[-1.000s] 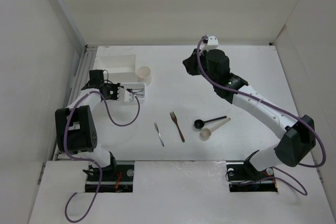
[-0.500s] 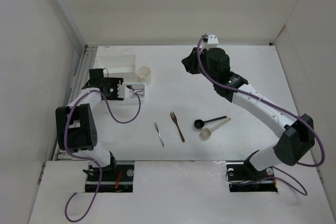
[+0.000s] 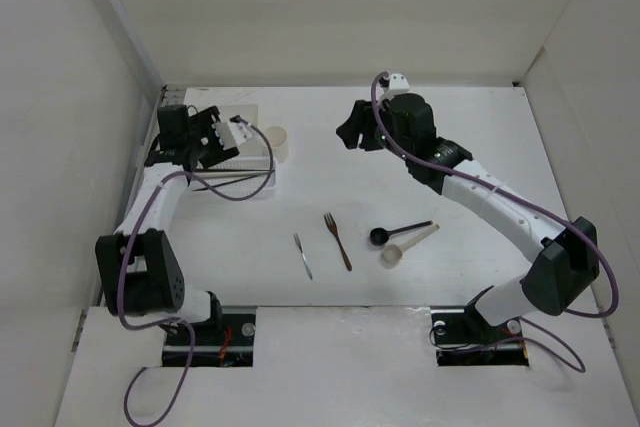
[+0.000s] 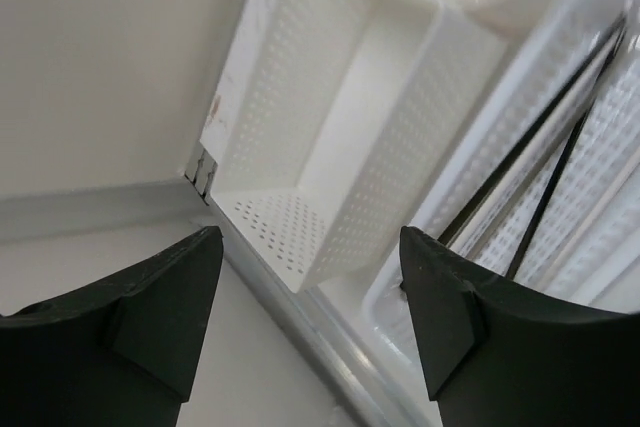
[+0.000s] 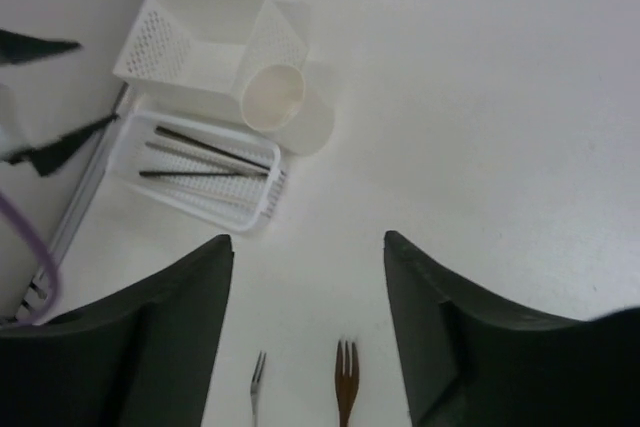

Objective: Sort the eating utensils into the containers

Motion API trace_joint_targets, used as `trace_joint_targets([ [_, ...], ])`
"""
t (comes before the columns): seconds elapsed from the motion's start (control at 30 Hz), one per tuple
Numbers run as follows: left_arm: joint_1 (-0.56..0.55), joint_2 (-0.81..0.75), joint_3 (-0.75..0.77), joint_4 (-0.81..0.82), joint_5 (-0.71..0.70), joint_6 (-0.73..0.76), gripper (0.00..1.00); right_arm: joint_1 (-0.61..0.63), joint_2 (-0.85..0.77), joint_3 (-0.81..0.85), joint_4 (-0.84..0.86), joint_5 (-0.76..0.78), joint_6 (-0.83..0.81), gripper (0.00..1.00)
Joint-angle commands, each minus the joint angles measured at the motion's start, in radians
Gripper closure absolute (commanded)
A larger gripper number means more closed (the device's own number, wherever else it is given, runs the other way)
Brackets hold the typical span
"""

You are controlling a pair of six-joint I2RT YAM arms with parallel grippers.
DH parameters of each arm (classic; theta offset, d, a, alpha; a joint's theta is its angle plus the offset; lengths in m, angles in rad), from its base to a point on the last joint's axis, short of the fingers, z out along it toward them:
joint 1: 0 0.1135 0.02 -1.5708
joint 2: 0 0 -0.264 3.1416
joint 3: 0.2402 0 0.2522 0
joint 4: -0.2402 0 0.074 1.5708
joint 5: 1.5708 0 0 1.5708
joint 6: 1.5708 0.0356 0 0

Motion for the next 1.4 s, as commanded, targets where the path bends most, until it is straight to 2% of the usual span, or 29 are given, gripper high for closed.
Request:
trace_joint_targets([
  [0.0, -0.042, -0.137, 0.068, 0.038, -0.008, -0.445, 0.31, 0.010, -0.023, 0.027, -0.178, 0.021, 0.009, 0.30],
  [0.03, -0.053, -0.176, 0.068, 0.038, -0.019, -0.543, 0.28, 0.022, -0.011, 0.027, -0.216, 0.021, -0.002, 0.29],
  [0.07, -0.053, -0.193, 0.068, 0.038, -0.060, -0.758, 0.26, 0.048, -0.011, 0.017, -0.285, 0.032, -0.012, 0.29],
  [0.13, -0.053, -0.229, 0.077, -0.005, -0.131, -1.021, 0.24, 0.100, 0.029, -0.015, -0.369, 0.041, -0.034, 0.27],
  [0.17, -0.053, -0.229, 0.077, -0.033, -0.143, -1.023, 0.22, 0.100, 0.040, -0.015, -0.394, 0.041, -0.034, 0.27],
  [0.2, -0.053, -0.229, 0.090, -0.062, -0.154, -1.117, 0.21, 0.131, 0.050, -0.035, -0.412, 0.041, -0.043, 0.29],
  [0.23, -0.053, -0.229, 0.106, -0.090, -0.166, -1.157, 0.21, 0.145, 0.051, -0.045, -0.423, 0.028, -0.043, 0.35],
  [0.37, -0.053, -0.229, 0.130, -0.197, -0.284, -1.268, 0.20, 0.191, 0.084, -0.110, -0.411, -0.061, -0.034, 0.49],
  [0.4, -0.053, -0.229, 0.130, -0.218, -0.327, -1.281, 0.20, 0.191, 0.096, -0.124, -0.390, -0.072, -0.034, 0.49],
  [0.67, -0.053, -0.302, 0.091, -0.278, -0.396, -1.321, 0.20, 0.306, 0.219, -0.144, -0.387, -0.020, 0.014, 0.47],
  [0.9, -0.053, -0.399, 0.058, -0.268, -0.410, -1.331, 0.18, 0.329, 0.348, -0.113, -0.391, 0.079, 0.046, 0.54],
  [1.13, -0.053, -0.447, 0.048, -0.268, -0.410, -1.331, 0.18, 0.329, 0.408, -0.116, -0.380, 0.121, 0.095, 0.67],
  [1.2, -0.053, -0.456, 0.039, -0.268, -0.410, -1.331, 0.18, 0.329, 0.417, -0.125, -0.370, 0.121, 0.095, 0.80],
  [1.27, -0.053, -0.456, 0.039, -0.277, -0.375, -1.331, 0.18, 0.329, 0.428, -0.125, -0.380, 0.143, 0.095, 1.00],
  [1.37, -0.053, -0.456, 0.039, -0.277, -0.318, -1.331, 0.25, 0.329, 0.408, -0.125, -0.380, 0.152, 0.095, 1.00],
])
